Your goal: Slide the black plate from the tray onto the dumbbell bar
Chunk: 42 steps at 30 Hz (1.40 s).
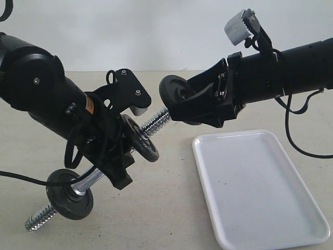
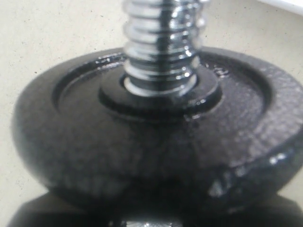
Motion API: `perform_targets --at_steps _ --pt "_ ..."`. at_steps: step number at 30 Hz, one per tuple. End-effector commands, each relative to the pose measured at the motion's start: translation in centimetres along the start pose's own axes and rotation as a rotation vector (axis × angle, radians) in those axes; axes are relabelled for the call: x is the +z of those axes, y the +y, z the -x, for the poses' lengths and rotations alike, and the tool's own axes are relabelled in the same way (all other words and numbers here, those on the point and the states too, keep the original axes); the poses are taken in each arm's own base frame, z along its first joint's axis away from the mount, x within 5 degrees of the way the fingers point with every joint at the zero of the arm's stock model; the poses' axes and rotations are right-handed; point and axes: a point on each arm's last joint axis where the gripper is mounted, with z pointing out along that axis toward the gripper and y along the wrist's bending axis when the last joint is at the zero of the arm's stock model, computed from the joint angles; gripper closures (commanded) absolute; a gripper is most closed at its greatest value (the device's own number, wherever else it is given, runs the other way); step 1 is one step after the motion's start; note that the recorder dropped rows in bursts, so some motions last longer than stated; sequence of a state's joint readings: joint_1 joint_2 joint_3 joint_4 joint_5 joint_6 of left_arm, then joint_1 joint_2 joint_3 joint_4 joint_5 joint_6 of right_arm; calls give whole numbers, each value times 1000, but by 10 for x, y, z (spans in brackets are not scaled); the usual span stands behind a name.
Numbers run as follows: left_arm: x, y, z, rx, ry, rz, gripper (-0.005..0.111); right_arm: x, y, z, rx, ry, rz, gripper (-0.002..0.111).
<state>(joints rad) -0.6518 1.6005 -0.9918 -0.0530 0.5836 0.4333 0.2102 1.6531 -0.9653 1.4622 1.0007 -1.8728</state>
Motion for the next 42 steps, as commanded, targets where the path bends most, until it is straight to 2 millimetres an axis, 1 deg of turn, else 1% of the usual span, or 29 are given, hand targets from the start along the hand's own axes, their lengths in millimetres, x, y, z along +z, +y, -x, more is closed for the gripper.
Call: perform_targets --at_steps 1,8,19,25,42 --pt "-39 21 48 -22 -507 221 102 -3 1 6 -2 -17 -16 108" --pt "-39 21 48 -22 -512 223 102 -3 5 7 5 -31 32 108" --pt "-39 21 48 -22 -512 223 102 -3 6 7 36 -33 41 108" --pt "-39 21 48 -22 -512 223 102 -3 2 6 58 -19 -7 108" --pt "-39 21 48 -22 -512 223 102 -3 0 6 77 -16 -19 108"
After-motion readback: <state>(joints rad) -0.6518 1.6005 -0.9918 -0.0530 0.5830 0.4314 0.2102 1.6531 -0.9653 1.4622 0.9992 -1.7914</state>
